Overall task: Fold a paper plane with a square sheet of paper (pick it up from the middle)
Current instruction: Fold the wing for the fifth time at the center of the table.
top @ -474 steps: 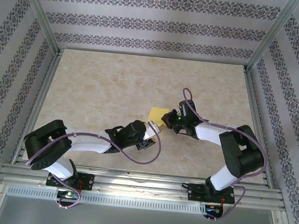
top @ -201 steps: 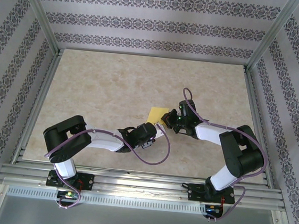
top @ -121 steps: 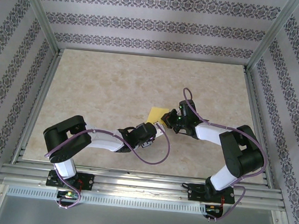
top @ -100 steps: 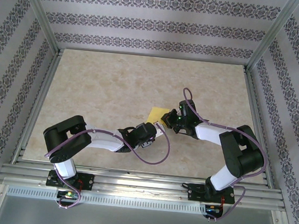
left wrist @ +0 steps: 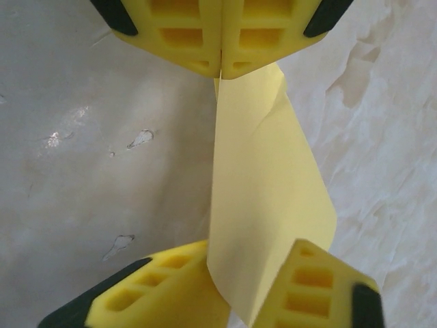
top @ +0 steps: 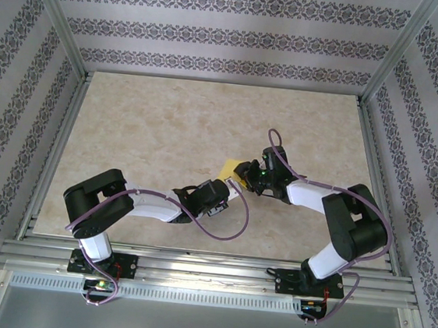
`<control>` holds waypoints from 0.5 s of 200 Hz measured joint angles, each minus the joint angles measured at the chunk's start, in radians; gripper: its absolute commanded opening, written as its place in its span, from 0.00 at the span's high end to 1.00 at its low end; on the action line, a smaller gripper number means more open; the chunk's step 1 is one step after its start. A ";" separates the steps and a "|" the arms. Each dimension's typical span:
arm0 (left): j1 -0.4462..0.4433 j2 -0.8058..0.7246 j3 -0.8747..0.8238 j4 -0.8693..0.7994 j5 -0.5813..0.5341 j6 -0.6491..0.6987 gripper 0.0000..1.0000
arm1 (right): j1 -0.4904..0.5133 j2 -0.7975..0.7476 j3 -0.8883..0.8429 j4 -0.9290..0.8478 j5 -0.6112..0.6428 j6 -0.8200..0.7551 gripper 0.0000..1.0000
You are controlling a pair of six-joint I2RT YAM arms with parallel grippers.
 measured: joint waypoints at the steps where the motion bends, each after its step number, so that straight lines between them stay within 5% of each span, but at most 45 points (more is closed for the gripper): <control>1: 0.000 0.000 0.000 0.000 0.001 -0.002 0.95 | -0.001 -0.004 -0.001 -0.002 0.000 0.000 0.61; 100: 0.001 0.035 0.000 0.019 0.034 -0.169 0.94 | -0.104 -0.276 -0.099 -0.179 0.105 -0.122 0.53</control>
